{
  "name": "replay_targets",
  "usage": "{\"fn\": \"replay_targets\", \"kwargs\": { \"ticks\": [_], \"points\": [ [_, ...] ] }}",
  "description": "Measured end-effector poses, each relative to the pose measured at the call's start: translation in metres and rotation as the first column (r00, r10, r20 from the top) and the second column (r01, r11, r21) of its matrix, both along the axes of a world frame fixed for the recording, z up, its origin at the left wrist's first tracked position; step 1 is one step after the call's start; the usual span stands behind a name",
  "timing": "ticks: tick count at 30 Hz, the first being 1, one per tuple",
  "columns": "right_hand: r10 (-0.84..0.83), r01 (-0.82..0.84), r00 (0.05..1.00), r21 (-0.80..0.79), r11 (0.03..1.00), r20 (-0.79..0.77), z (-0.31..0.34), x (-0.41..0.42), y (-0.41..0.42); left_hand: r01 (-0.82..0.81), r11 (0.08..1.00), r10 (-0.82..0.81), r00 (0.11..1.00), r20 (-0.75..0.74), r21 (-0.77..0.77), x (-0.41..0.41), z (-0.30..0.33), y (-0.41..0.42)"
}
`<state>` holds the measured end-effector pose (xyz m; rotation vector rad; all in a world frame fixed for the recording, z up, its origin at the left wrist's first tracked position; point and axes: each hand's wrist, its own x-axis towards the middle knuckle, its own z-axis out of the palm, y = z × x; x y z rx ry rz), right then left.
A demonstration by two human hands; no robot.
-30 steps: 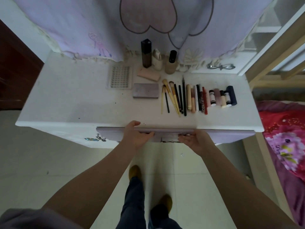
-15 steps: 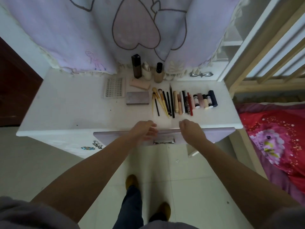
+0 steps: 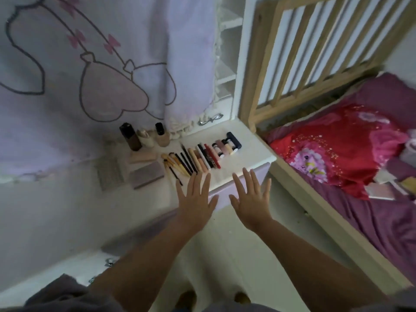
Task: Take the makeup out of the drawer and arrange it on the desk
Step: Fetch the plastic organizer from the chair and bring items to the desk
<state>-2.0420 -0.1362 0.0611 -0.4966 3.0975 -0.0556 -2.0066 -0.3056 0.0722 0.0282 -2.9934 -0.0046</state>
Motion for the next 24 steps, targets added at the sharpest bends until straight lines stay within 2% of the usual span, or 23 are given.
{"fn": "replay_targets", "kwargs": {
  "ticks": [5,9,14,18,24],
  "points": [
    [-0.36,0.361,0.93,0.012,0.933,0.077,-0.014,0.044,0.003,0.228,0.971,-0.233,0.97,0.069,0.078,-0.006,-0.01,-0.003],
    [-0.557,0.56,0.823,0.009,0.828,0.108,-0.022,0.096,0.005,0.486,0.867,-0.493,0.869,0.051,0.106,-0.001,-0.014,0.013],
    [-0.76,0.769,0.633,0.002,0.64,0.147,-0.019,0.175,0.028,0.691,0.714,-0.698,0.687,0.202,0.112,0.037,-0.015,0.059],
    [-0.879,0.892,0.445,0.004,0.452,0.169,-0.017,0.261,0.048,0.821,0.56,-0.811,0.514,0.281,0.113,0.079,-0.018,0.105],
    [-0.978,0.991,0.129,-0.041,0.124,0.162,-0.007,0.399,0.066,0.952,0.283,-0.93,0.242,0.277,0.118,0.184,-0.004,0.178]
  ]
}}
